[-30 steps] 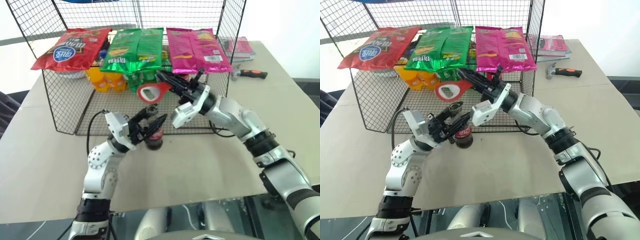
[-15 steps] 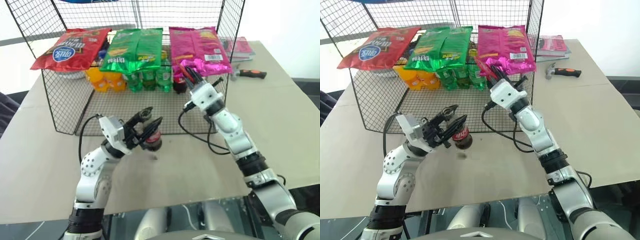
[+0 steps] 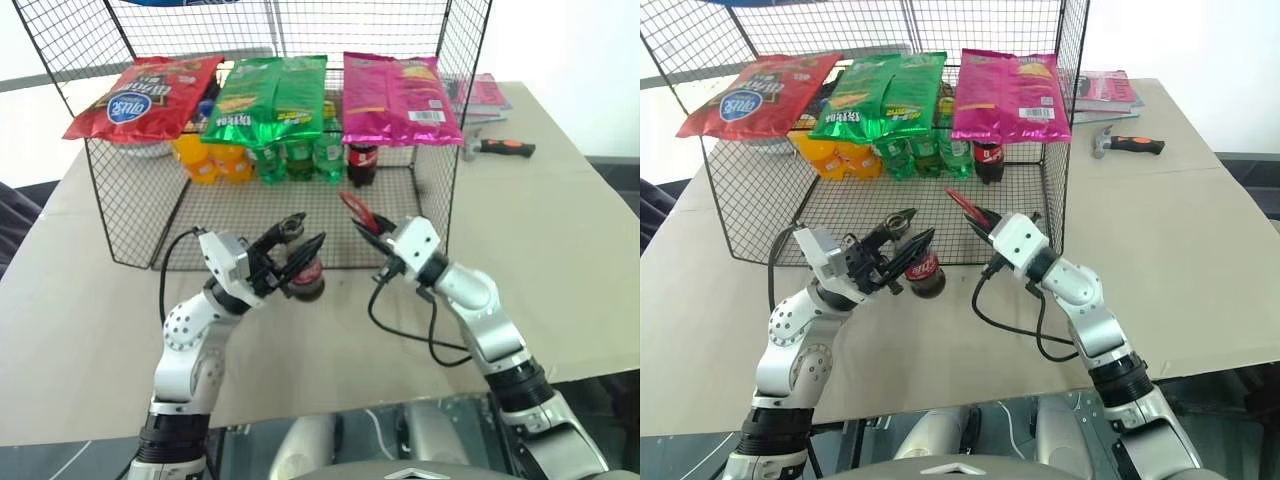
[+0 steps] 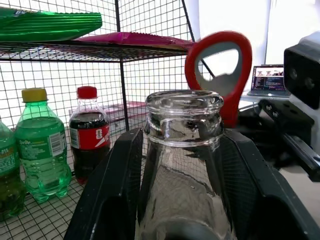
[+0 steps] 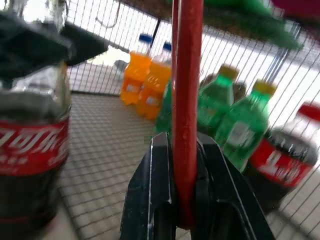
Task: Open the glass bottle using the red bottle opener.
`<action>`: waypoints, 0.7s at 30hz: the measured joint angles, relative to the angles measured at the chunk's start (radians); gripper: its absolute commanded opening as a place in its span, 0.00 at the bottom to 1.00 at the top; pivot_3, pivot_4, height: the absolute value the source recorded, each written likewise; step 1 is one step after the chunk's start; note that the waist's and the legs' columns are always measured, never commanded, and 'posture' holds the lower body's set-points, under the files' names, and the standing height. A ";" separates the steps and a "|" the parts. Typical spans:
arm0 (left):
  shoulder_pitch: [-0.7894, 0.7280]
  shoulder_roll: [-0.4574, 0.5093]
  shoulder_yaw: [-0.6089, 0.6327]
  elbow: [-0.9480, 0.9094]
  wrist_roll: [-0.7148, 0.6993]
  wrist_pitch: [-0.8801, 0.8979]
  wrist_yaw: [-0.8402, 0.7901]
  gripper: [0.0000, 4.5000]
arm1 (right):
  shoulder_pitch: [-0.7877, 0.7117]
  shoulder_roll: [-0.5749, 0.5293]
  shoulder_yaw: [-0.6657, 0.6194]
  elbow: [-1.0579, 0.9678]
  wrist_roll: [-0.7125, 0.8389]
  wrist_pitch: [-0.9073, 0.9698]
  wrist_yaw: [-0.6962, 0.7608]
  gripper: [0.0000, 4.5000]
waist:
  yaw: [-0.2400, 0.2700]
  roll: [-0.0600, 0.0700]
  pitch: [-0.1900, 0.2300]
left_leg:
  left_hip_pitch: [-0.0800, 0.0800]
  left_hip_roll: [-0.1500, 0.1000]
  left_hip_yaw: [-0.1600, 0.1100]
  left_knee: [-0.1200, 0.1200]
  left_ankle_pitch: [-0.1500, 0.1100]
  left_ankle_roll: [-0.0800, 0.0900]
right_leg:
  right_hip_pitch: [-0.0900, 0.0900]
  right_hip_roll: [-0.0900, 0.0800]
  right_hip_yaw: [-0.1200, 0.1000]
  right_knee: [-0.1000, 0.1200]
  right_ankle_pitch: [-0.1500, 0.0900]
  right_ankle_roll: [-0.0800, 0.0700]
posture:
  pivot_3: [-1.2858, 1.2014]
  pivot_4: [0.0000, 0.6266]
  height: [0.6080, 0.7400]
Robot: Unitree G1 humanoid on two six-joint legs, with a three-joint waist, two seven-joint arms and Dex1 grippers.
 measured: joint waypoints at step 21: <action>0.028 0.002 -0.032 0.073 0.032 0.008 -0.016 0.99 | 0.049 -0.015 -0.024 -0.037 0.009 0.096 0.000 0.00 | -0.002 -0.004 0.005 | -0.002 0.000 0.000 -0.001 0.001 -0.003 | -0.002 0.000 0.000 -0.002 0.000 0.000 | 0.52 0.24 1.00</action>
